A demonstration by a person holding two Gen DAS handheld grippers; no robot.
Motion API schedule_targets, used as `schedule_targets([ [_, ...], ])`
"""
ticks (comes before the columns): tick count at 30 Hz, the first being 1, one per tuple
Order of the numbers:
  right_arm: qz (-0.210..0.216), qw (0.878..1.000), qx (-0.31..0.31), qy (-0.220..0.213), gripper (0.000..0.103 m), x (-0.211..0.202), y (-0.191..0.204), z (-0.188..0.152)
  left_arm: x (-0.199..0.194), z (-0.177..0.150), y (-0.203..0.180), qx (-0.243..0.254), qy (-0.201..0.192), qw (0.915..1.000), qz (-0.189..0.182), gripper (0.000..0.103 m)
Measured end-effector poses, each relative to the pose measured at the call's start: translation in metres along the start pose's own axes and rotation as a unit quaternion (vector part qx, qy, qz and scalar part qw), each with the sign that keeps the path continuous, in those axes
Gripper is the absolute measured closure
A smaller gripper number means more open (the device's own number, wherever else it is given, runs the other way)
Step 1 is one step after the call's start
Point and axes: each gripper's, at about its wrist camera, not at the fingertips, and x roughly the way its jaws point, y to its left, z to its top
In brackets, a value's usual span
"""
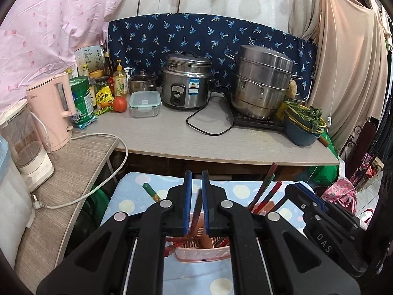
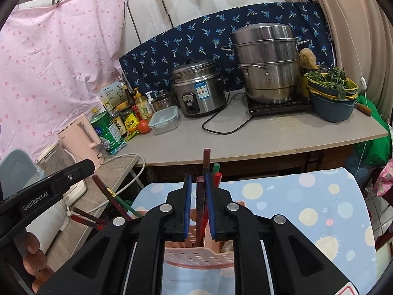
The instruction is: Organize utensils
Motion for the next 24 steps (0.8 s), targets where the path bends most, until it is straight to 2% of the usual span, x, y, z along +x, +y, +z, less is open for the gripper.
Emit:
schedule_targets([
  [3, -0.002, 1.0, -0.002, -0.003, 0.079, -0.008, 0.0, -0.001, -0.003, -0.001, 0.001, -0.001, 0.003, 1.0, 0.001, 0.084],
  [8, -0.004, 1.0, -0.01, -0.007, 0.073, -0.026, 0.002, -0.007, -0.014, -0.008, -0.001, 0.002, -0.005, 1.0, 0.007, 0.075],
  [16, -0.007, 0.999, -0.034, -0.001, 0.072, -0.057, 0.013, -0.028, -0.037, -0.031, -0.003, 0.004, 0.005, 0.9999, 0.016, 0.075],
  [24, -0.006, 0.999, -0.028, 0.024, 0.069, -0.092, 0.015, -0.07, -0.062, -0.07, -0.005, 0.007, 0.034, 0.9991, 0.025, 0.074],
])
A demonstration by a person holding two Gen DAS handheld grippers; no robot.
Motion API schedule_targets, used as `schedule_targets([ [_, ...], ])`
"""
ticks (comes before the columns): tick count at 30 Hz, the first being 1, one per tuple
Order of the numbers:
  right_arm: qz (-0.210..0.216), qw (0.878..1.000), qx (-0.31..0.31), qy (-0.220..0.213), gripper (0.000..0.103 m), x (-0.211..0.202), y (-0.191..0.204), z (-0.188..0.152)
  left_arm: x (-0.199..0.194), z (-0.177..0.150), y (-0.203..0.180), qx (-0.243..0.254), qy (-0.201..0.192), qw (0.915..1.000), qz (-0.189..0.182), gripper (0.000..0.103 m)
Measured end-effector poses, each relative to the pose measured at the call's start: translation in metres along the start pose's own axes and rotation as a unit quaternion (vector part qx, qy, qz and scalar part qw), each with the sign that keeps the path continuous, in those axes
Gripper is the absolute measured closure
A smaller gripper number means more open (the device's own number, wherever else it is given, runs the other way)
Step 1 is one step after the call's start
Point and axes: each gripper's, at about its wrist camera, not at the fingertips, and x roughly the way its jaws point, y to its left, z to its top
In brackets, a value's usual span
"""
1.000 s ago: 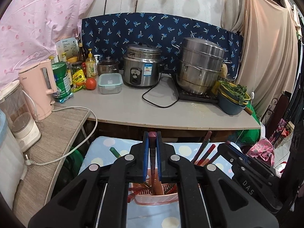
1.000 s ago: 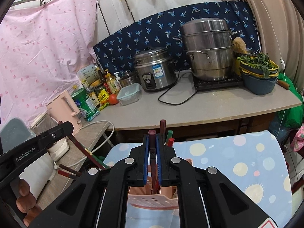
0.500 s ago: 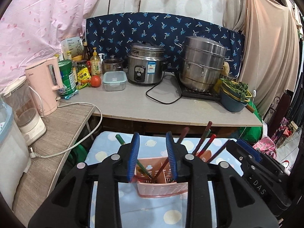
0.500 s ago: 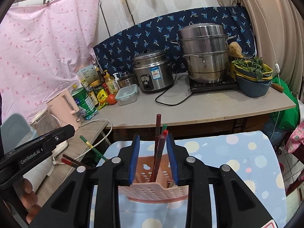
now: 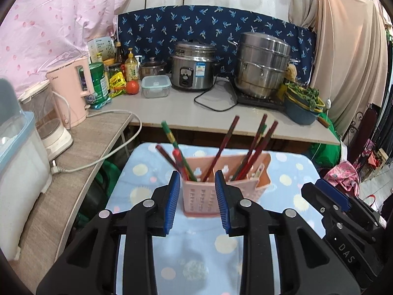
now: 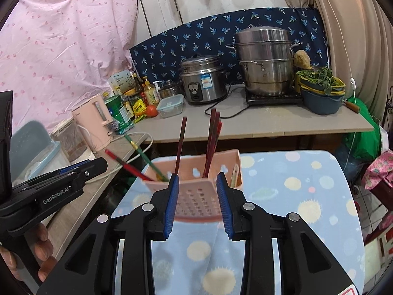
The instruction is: Organize utensils
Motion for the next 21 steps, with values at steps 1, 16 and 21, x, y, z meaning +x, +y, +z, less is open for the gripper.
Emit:
schedule_targets([
  [1, 0.001, 1.0, 0.002, 0.005, 0.068, -0.004, 0.0, -0.007, -0.002, -0.006, 0.001, 0.002, 0.005, 1.0, 0.001, 0.073],
  [16, -0.028, 0.999, 0.003, 0.04, 0.059, -0.039, 0.003, -0.085, -0.017, -0.093, -0.006, 0.015, 0.057, 0.9982, 0.01, 0.058],
  [21, -0.038, 0.998, -0.012, 0.041, 0.054, -0.045, 0.007, -0.096, -0.023, -0.107, -0.008, 0.015, 0.055, 0.9981, 0.02, 0.053],
])
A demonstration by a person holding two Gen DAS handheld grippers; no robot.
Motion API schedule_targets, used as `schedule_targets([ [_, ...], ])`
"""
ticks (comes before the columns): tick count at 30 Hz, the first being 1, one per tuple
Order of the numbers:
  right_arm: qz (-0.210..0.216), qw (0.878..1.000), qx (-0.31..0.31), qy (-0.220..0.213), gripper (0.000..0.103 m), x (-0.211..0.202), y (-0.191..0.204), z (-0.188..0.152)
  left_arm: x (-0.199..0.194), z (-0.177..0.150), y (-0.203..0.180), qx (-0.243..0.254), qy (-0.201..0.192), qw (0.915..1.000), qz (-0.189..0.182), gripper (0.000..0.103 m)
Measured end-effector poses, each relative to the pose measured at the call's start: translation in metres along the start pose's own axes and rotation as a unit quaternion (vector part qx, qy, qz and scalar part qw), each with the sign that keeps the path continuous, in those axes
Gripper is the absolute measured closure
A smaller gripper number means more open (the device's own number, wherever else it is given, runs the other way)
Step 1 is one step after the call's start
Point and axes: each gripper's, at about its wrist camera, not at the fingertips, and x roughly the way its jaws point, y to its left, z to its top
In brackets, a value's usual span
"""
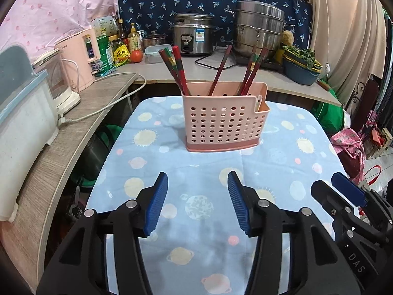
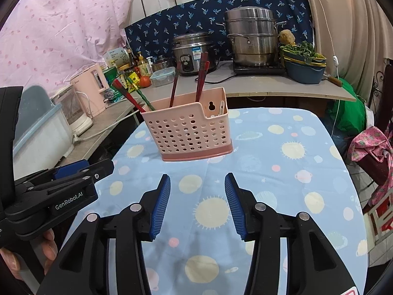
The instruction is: Organize utensils
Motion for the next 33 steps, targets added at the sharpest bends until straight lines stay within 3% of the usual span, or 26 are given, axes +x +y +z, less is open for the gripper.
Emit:
schedule_targets([
  [6, -0.013, 1.0, -0.015, -0.001, 0.049, -0.001, 0.005, -0.009, -0.004, -0.015, 0.001, -0.005, -0.005, 0.9999, 0.011, 0.042],
  [13, -0.026, 0.999, -0.025, 0.006, 0.042, 0.001, 0.008, -0.019, -0.001, -0.028, 0.0, -0.002, 0.002, 0.9998, 0.022, 0.038],
  [24, -0.039, 0.999, -0.019, 0.008, 0.027, 0.007, 0.003, -0.023, 0.005, -0.036, 0.001, -0.004, -0.002, 0.9988, 0.048, 0.015],
  [28, -0.044, 0.999, -0.014, 0.004, 0.019, 0.008, 0.0, -0.023, 0.006, -0.035, 0.003, -0.006, -0.006, 0.9983, 0.057, 0.011],
  [33, -0.051, 0.999, -0.015, 0.006, 0.017, 0.012, -0.002, -0.024, 0.009, -0.035, 0.002, 0.003, -0.006, 0.9978, 0.065, 0.009],
])
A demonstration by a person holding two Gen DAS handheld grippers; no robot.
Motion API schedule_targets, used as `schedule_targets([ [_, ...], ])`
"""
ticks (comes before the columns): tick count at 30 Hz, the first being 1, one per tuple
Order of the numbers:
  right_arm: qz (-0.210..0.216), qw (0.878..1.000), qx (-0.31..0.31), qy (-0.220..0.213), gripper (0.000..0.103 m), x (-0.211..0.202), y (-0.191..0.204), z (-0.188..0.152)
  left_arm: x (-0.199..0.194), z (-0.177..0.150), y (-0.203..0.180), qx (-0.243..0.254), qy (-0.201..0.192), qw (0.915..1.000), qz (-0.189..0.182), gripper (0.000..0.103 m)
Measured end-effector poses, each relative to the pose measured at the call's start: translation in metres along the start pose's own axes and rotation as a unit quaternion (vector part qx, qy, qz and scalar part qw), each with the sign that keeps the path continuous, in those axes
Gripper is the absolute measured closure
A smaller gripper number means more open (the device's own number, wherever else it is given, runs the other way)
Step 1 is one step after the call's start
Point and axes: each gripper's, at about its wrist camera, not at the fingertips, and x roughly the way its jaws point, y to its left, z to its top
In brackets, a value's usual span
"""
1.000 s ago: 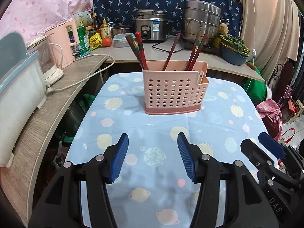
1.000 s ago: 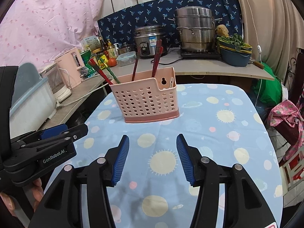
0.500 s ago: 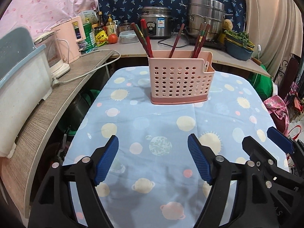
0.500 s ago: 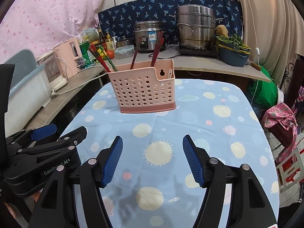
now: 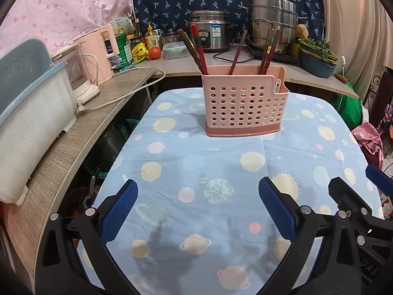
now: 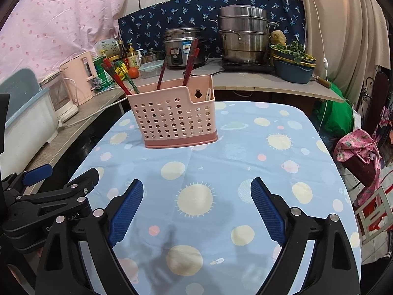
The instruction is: Organize utensils
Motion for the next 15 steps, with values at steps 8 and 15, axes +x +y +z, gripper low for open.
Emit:
schedule_targets([
  [8, -0.01, 1.0, 0.003, -0.002, 0.007, 0.0048, -0.0025, 0.0006, 0.0042, 0.0022, 0.0002, -0.001, 0.003, 1.0, 0.001, 0.008],
  [15, -0.011, 1.0, 0.001, 0.0, 0.007, 0.0096, -0.0028, 0.0036, 0.0066, 0.006, -0.0016, 0.004, 0.001, 1.0, 0.006, 0.008],
])
